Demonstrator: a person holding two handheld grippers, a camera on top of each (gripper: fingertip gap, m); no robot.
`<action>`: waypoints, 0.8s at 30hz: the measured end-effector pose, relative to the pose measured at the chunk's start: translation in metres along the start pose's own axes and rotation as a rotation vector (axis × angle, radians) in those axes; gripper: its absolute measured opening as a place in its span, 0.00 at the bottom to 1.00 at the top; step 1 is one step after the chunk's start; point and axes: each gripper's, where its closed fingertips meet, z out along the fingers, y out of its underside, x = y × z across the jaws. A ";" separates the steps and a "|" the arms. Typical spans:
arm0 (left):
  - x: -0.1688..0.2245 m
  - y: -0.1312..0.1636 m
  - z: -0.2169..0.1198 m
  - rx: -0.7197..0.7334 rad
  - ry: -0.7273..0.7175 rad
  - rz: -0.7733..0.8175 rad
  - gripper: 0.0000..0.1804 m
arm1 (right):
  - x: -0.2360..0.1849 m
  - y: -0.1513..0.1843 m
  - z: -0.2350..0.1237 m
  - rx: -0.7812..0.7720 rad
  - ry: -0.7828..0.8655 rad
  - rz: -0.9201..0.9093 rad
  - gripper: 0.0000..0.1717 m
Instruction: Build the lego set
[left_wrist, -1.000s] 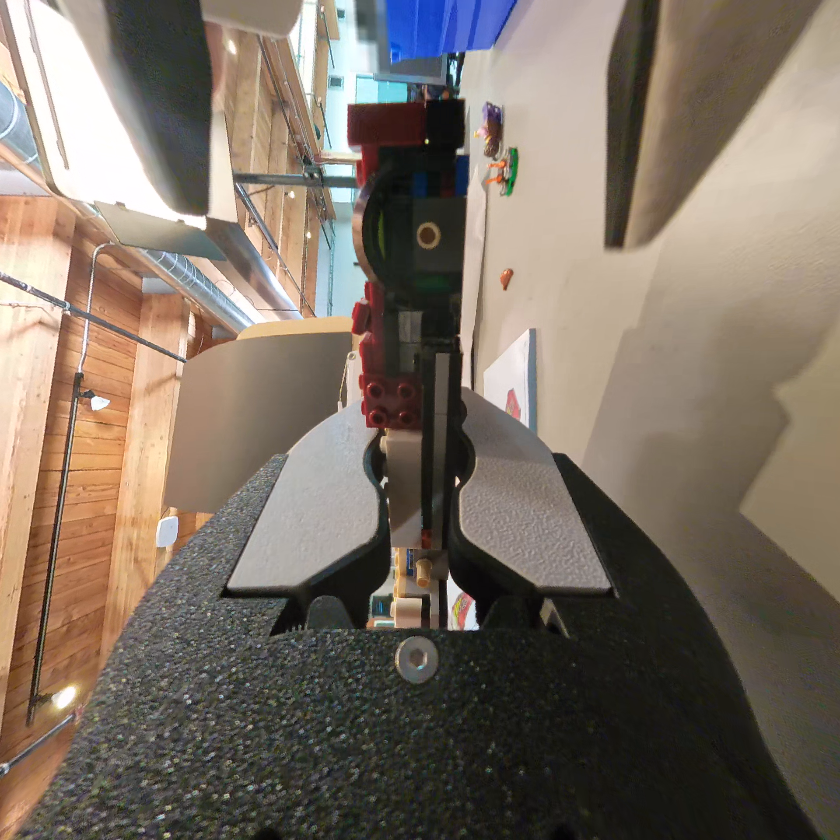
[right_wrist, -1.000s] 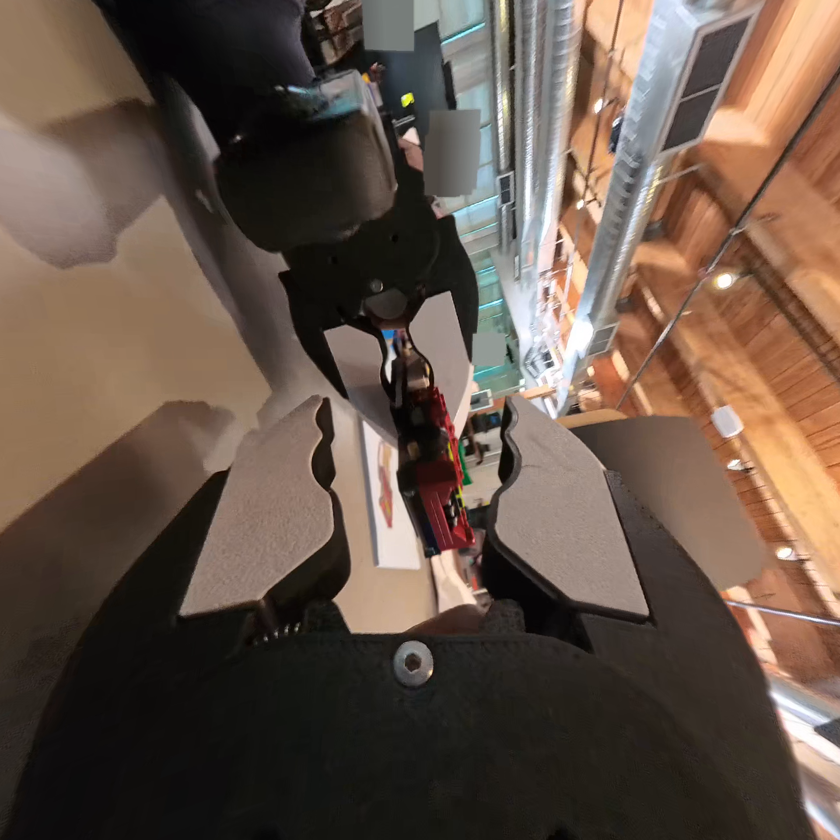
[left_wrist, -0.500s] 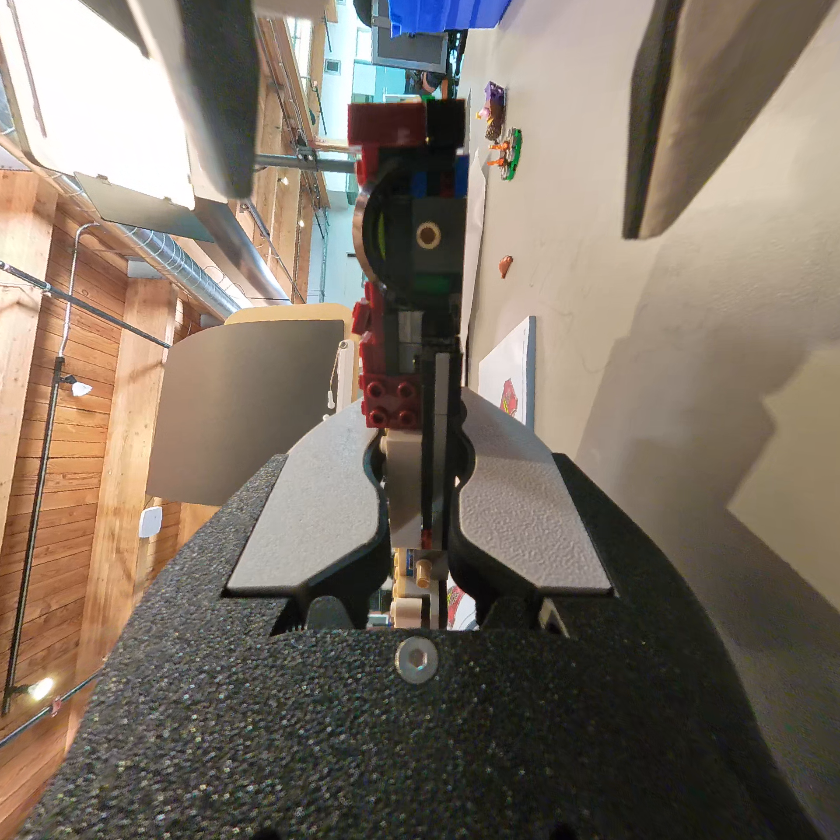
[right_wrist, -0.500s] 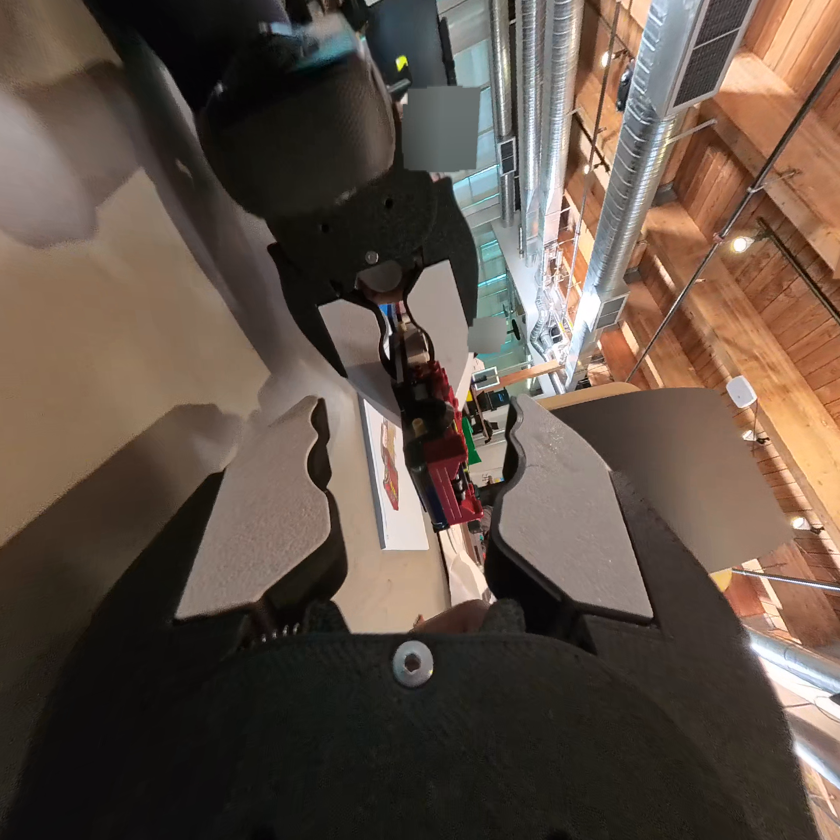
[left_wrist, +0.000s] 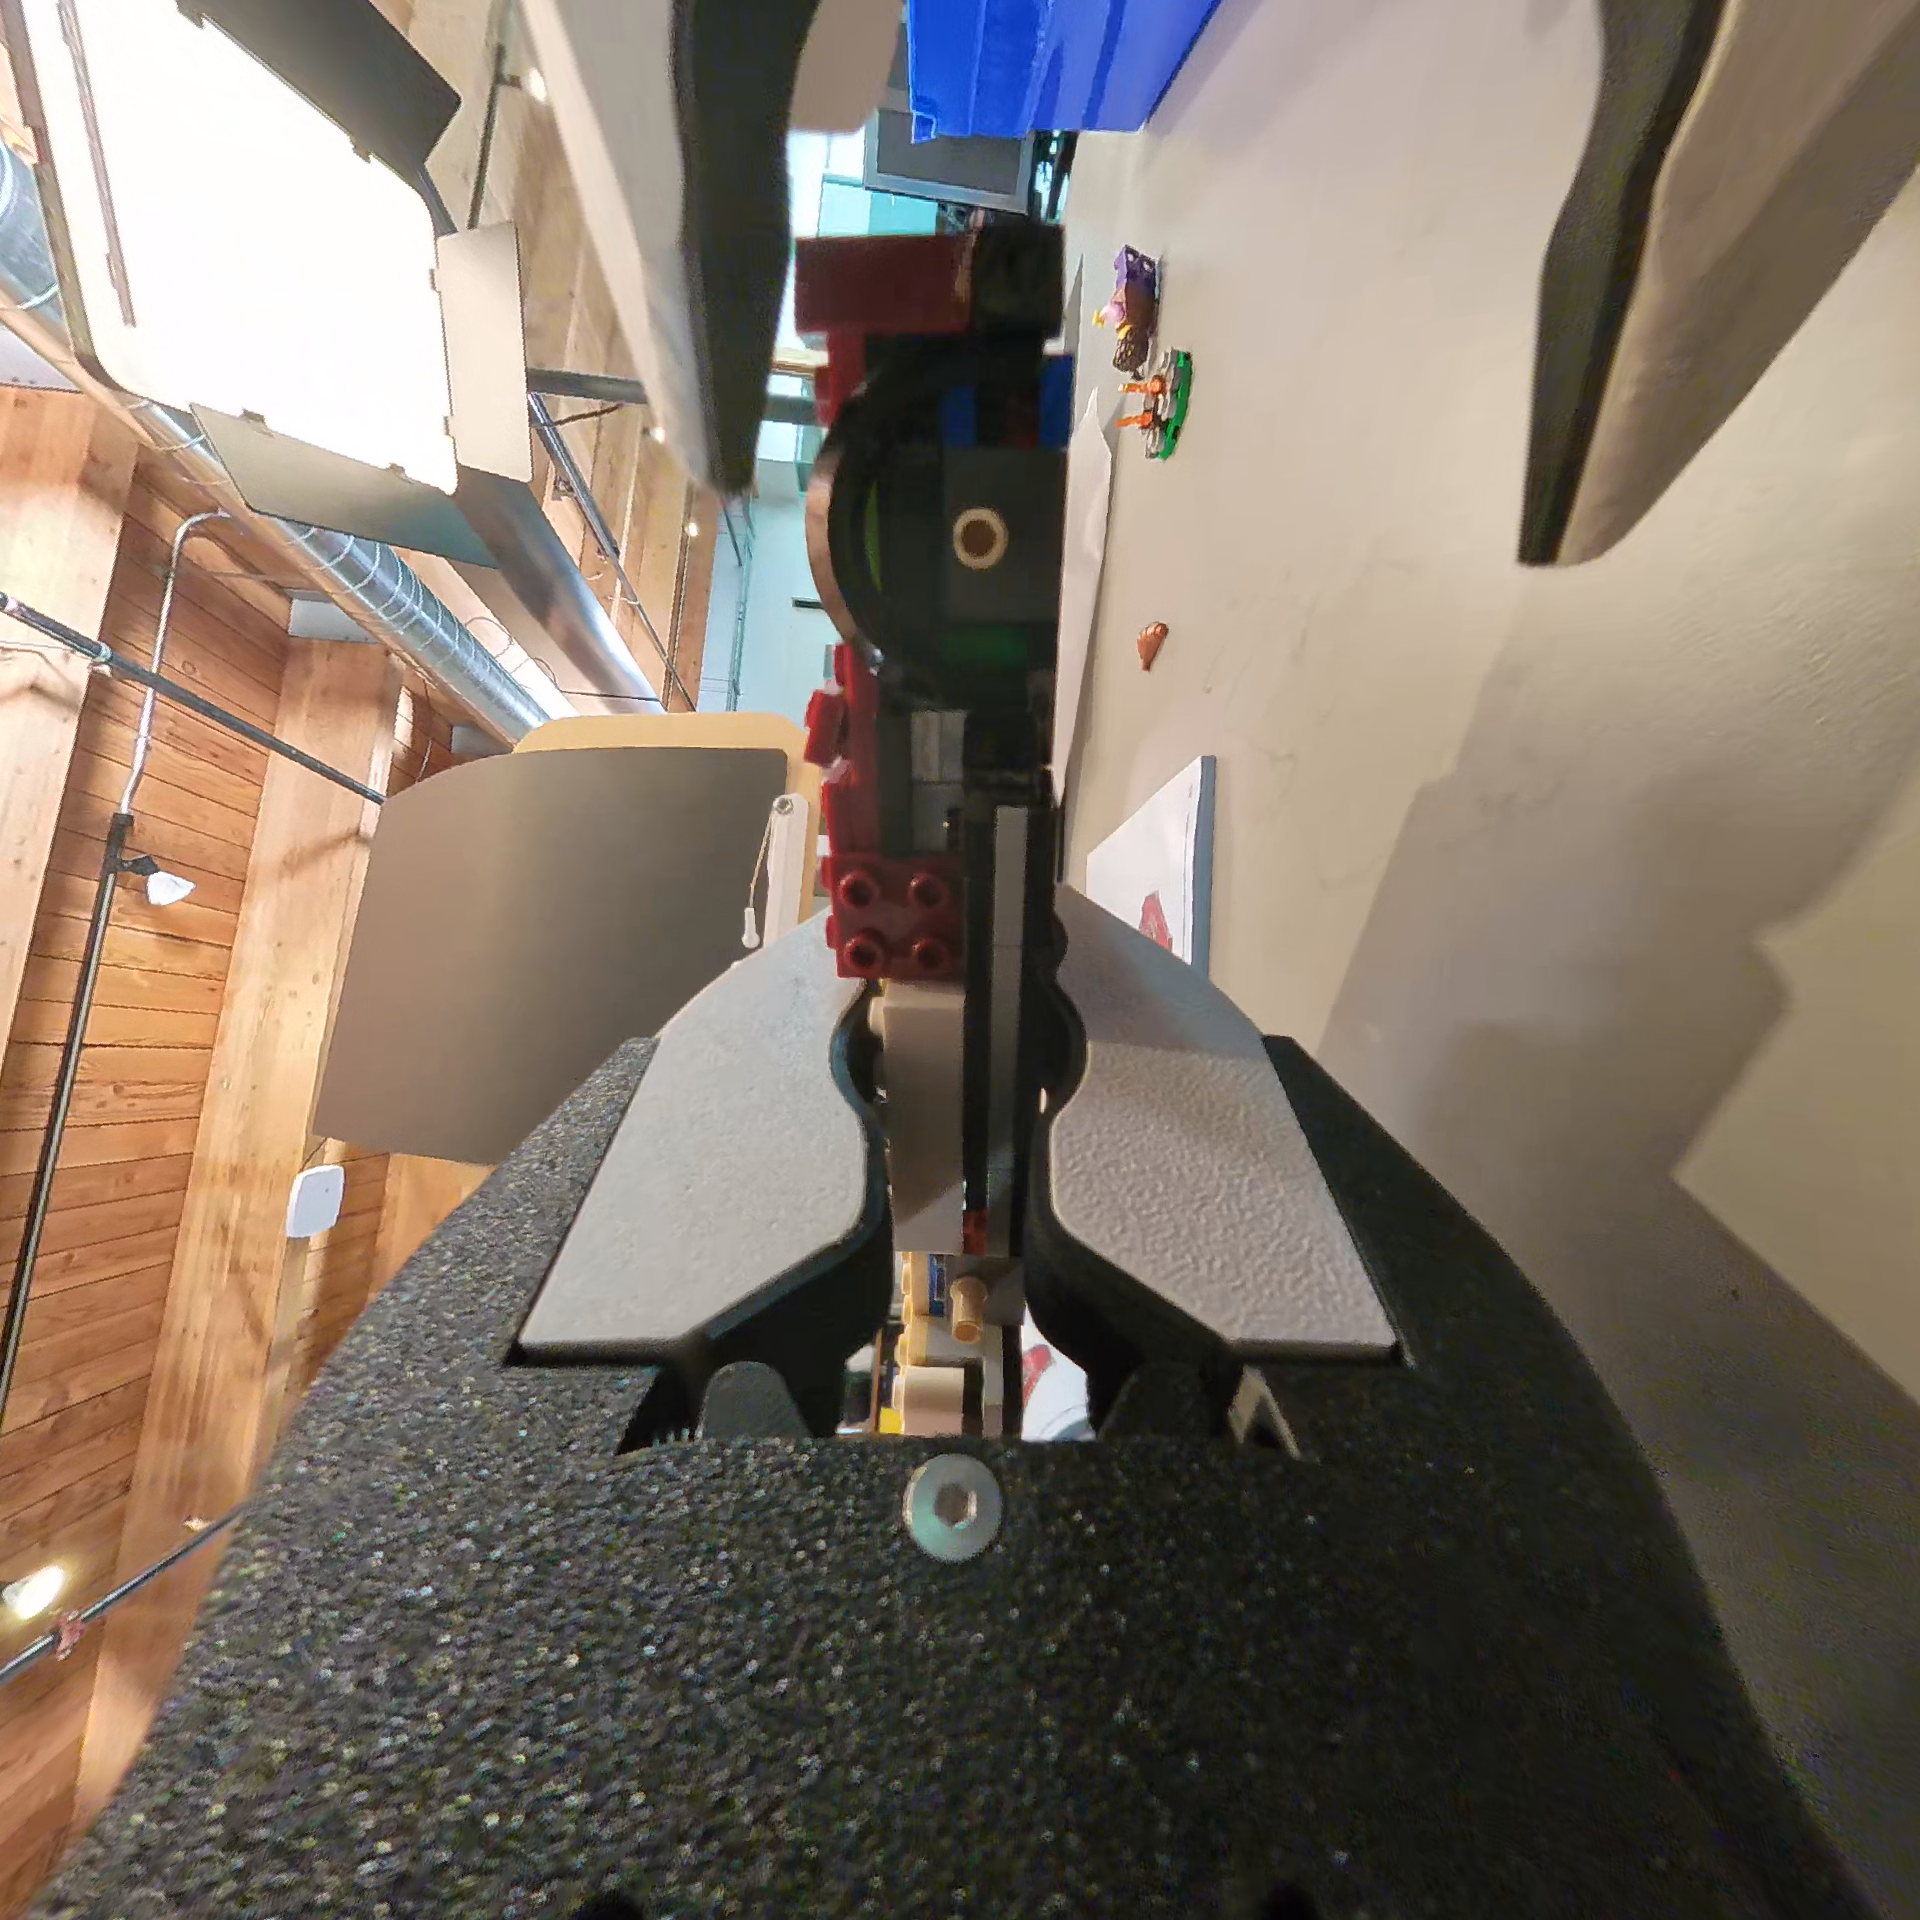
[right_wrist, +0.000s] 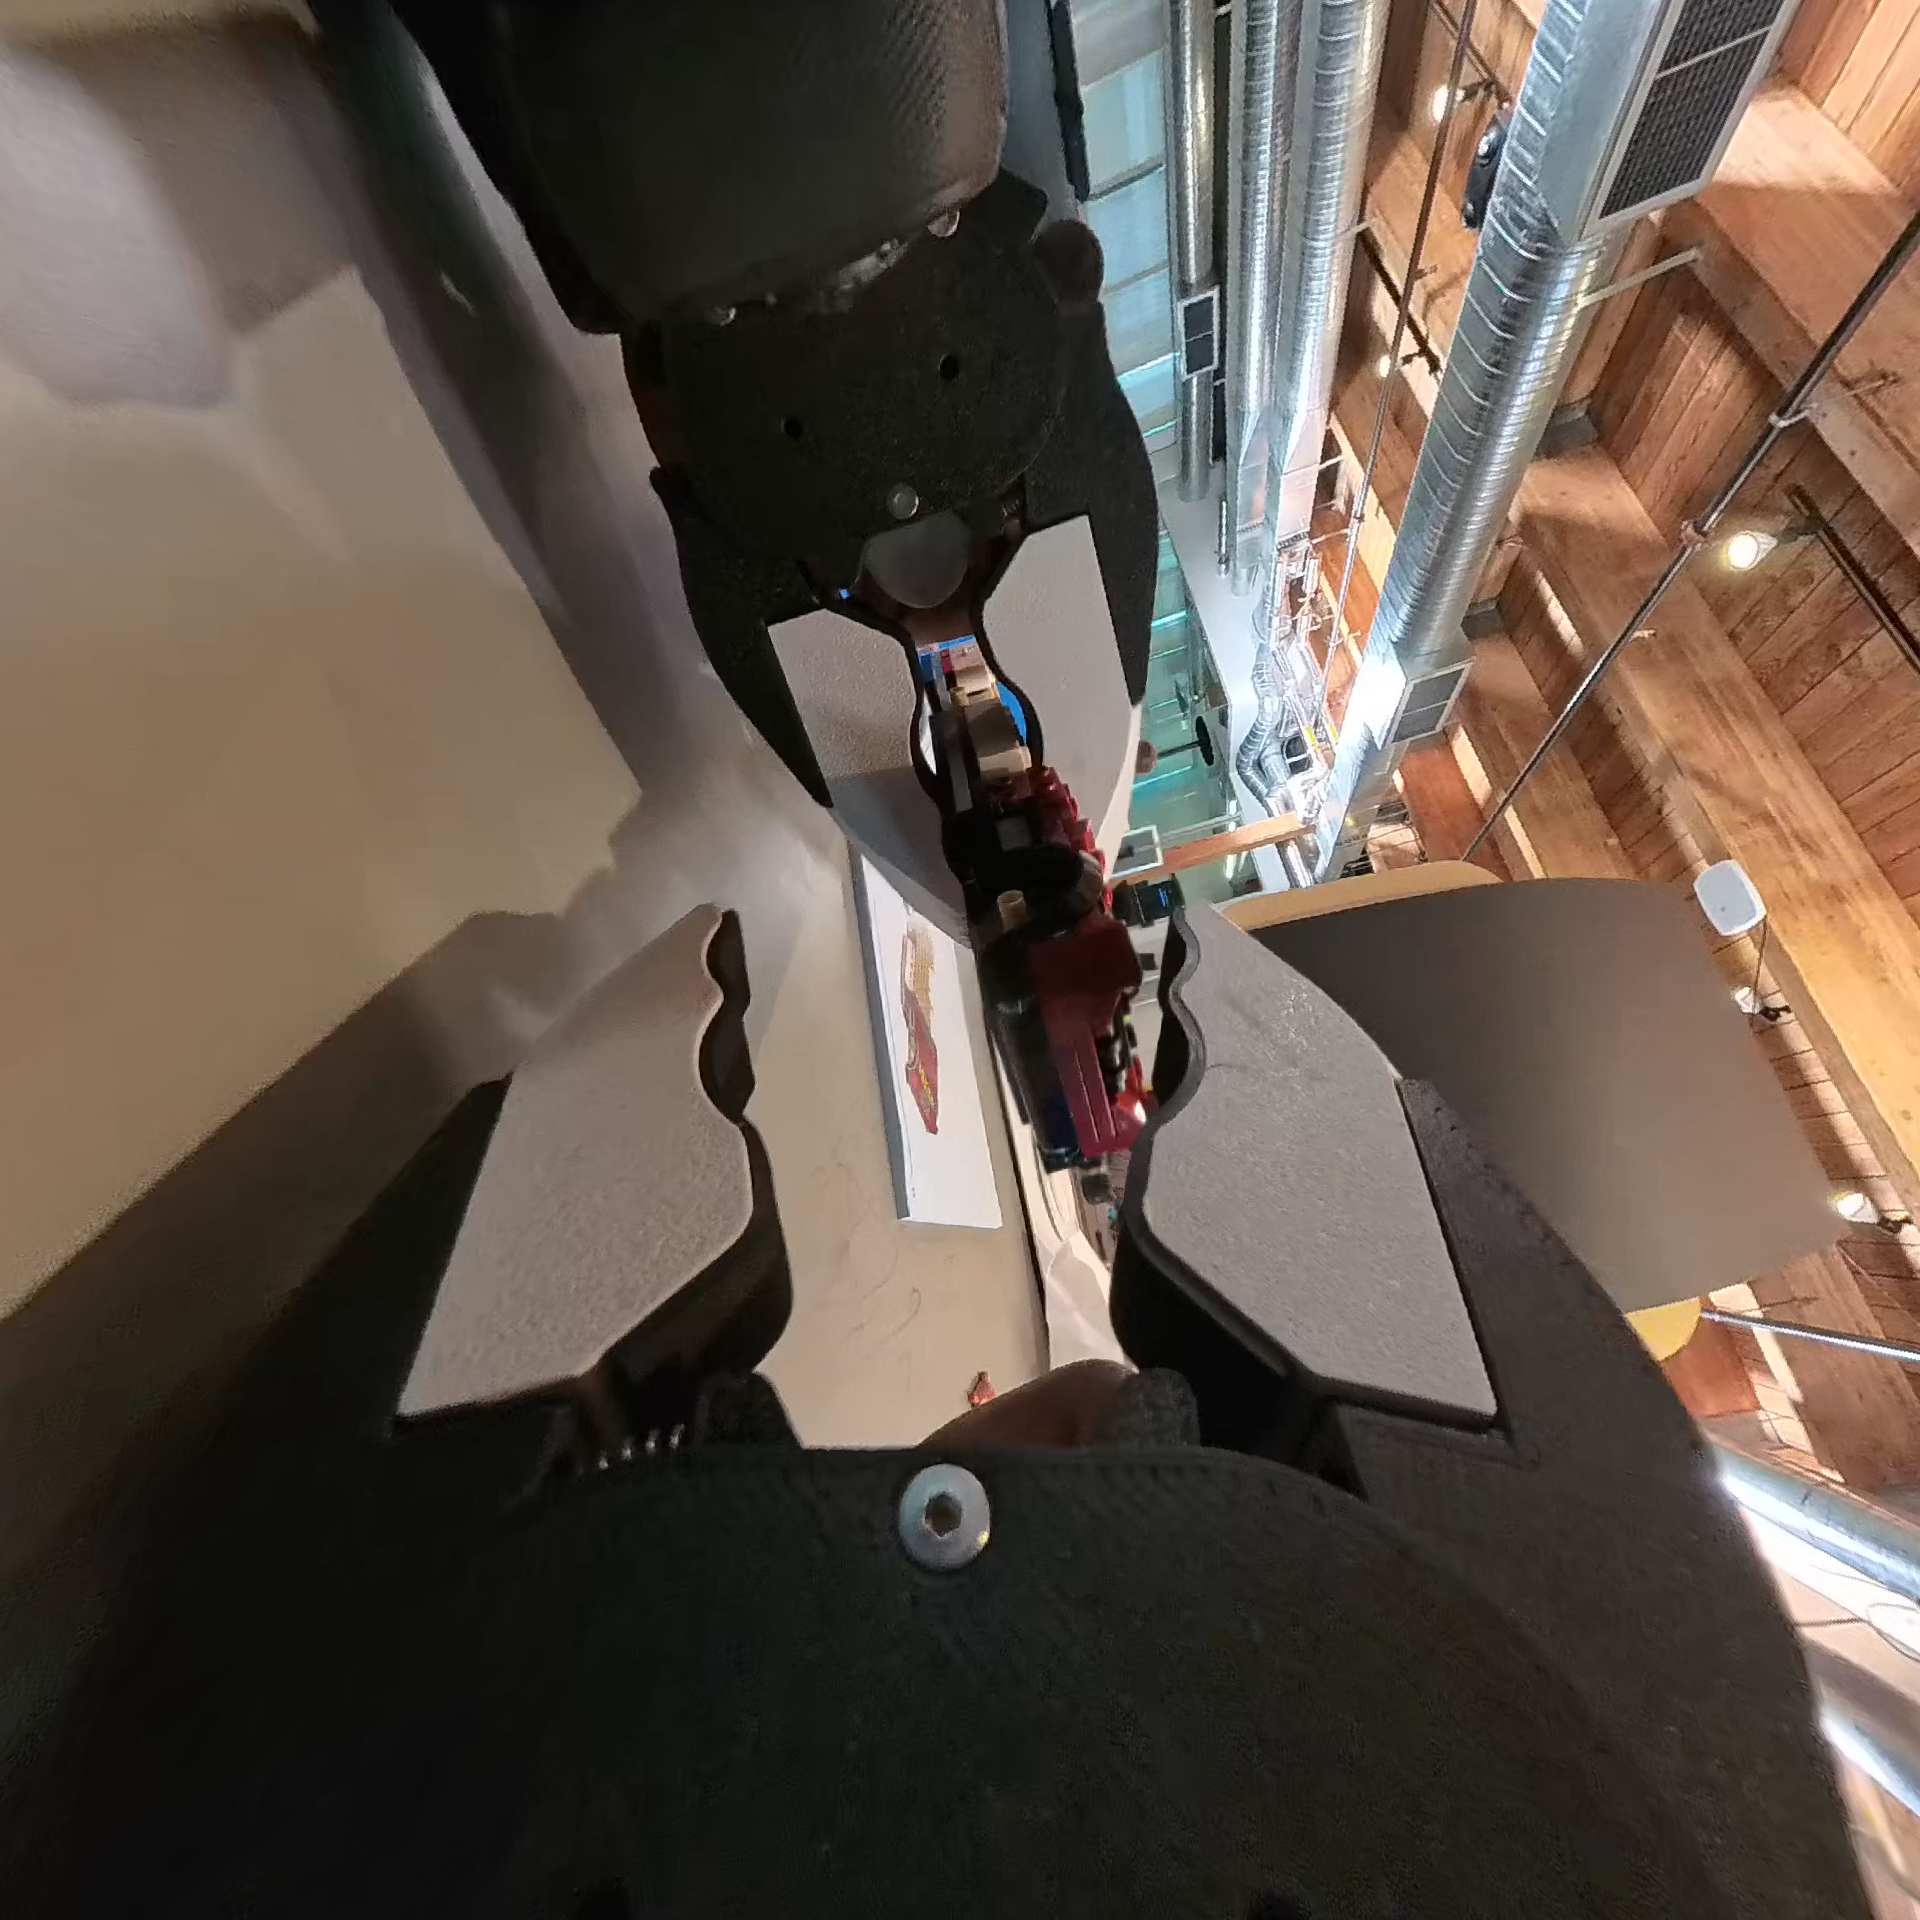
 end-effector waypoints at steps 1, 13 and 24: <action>0.001 0.002 0.000 -0.005 0.003 -0.011 0.14 | 0.000 0.001 -0.001 -0.005 -0.004 0.020 0.45; -0.006 0.001 -0.005 -0.030 -0.041 0.007 0.14 | 0.003 -0.014 -0.015 -0.007 0.072 0.000 0.46; 0.011 -0.037 -0.001 0.022 -0.024 0.144 0.14 | -0.020 -0.005 -0.027 -0.054 -0.086 -0.096 0.44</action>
